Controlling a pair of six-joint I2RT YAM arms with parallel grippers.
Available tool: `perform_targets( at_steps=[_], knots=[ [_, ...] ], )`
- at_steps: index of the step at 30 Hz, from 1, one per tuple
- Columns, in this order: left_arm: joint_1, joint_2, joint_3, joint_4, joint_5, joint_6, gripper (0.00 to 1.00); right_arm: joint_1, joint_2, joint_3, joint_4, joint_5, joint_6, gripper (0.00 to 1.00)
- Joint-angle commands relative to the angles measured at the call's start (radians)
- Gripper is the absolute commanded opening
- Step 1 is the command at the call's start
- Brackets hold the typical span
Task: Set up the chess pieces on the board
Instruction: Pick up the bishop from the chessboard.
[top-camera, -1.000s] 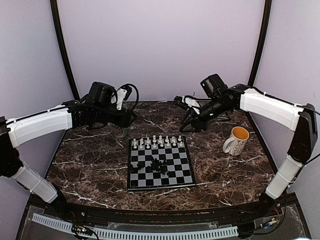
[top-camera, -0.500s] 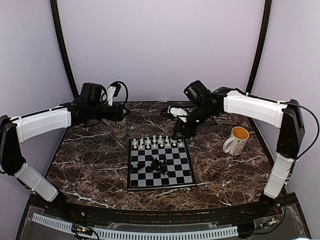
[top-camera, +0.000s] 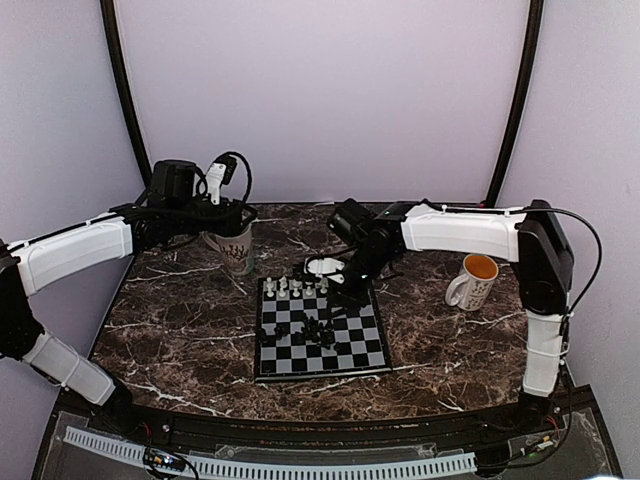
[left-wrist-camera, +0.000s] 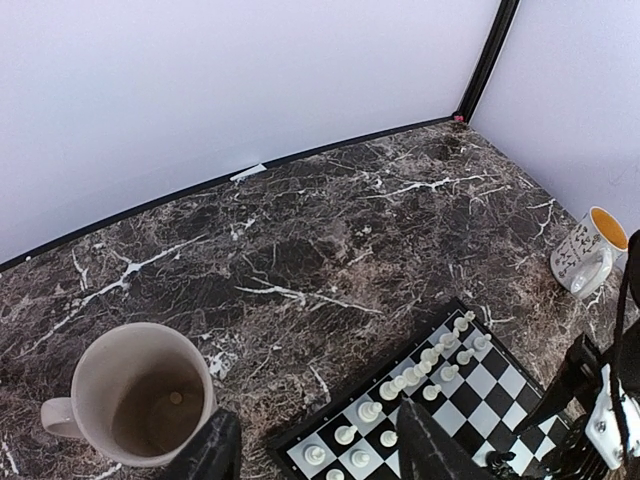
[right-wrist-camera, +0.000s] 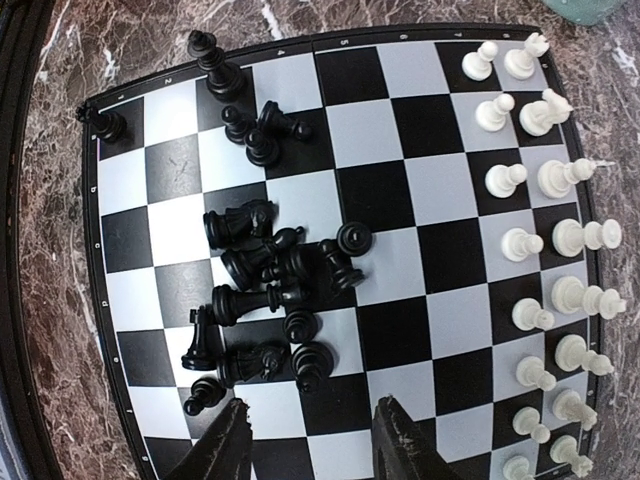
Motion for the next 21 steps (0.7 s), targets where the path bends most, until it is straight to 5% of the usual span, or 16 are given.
perform_targets(
  at_steps=[1, 21],
  knots=[
    [-0.002, -0.032, -0.017, 0.015, 0.005, 0.012, 0.55, 0.017, 0.031, 0.036, -0.021, 0.028, -0.005, 0.42],
    [-0.001, -0.034, -0.017, 0.011, 0.026, 0.002, 0.55, 0.027, 0.137, 0.101, -0.056, 0.06, 0.031, 0.35]
  ],
)
